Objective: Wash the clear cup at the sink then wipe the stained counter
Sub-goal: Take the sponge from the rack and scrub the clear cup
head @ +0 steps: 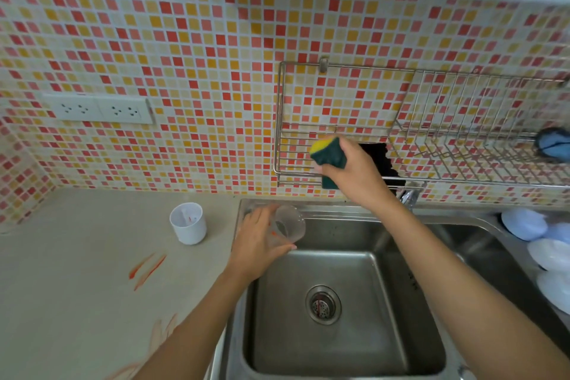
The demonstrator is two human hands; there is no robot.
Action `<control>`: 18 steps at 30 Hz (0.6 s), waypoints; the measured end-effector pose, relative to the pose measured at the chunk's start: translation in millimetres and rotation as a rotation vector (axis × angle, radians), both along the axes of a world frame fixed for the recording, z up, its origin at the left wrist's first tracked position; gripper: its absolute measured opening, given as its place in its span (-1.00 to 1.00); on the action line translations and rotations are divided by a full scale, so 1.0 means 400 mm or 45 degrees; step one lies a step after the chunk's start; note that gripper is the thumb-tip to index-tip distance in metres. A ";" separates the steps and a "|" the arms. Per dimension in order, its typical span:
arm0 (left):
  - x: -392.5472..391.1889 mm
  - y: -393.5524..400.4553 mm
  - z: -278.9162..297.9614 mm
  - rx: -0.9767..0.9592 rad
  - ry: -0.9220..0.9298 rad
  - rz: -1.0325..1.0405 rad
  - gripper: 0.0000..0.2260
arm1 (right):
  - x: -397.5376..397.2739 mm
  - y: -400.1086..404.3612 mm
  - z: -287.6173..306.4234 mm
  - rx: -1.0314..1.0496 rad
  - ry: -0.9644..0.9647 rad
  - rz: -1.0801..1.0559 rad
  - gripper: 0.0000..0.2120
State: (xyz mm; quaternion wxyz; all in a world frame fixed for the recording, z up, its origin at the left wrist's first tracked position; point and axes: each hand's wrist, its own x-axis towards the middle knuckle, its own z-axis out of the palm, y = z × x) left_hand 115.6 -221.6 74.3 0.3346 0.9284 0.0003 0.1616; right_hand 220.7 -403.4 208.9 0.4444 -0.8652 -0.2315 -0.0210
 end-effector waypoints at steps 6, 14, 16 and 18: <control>0.008 -0.067 0.018 0.019 0.039 -0.075 -0.28 | -0.097 -0.124 -0.127 -0.406 0.149 0.186 -0.60; 0.056 -0.171 0.042 0.084 0.044 -0.144 -0.25 | -0.109 -0.199 -0.252 -0.484 -0.353 0.151 -0.73; 0.068 -0.184 0.046 0.101 0.068 -0.166 -0.24 | -0.102 -0.227 -0.286 -0.562 -0.617 0.178 -0.68; 0.079 -0.191 0.046 0.116 0.092 -0.186 -0.26 | -0.099 -0.251 -0.314 -0.589 -0.741 0.202 -0.66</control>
